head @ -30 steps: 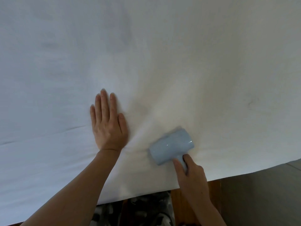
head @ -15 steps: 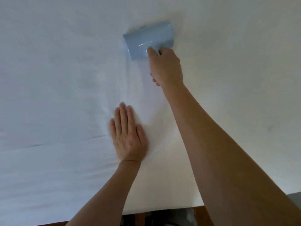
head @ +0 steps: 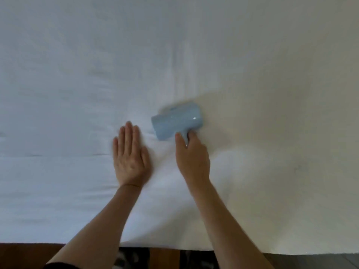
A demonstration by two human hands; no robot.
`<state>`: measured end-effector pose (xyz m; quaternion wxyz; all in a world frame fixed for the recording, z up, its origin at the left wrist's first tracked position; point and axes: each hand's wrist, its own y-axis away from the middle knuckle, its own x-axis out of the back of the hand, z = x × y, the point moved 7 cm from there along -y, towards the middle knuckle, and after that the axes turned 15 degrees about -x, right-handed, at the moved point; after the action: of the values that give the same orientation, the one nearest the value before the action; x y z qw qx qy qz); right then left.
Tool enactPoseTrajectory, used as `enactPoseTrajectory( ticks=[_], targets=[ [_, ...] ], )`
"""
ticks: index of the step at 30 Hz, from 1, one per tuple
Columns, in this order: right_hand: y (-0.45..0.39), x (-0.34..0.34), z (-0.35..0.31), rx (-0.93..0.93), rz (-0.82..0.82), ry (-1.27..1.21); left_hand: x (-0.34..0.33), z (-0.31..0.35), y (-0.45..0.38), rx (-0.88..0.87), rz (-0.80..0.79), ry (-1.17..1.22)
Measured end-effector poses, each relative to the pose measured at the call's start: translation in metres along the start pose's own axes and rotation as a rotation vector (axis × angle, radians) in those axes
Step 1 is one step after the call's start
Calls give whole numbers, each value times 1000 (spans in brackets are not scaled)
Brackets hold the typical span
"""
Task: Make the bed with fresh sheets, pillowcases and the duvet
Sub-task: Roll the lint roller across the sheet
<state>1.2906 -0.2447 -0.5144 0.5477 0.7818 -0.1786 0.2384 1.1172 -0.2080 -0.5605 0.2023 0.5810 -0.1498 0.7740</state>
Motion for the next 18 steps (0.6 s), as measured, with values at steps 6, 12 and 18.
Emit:
enactPoseTrajectory(
  ticks=[6, 12, 18],
  targets=[
    [31, 35, 79, 7, -188, 154, 10, 7, 1, -3, 12, -70],
    [26, 135, 172, 130, -71, 217, 9, 30, -2, 147, 16, -61],
    [16, 211, 297, -140, 9, 16, -3, 127, 2, -73, 77, -1]
  ],
)
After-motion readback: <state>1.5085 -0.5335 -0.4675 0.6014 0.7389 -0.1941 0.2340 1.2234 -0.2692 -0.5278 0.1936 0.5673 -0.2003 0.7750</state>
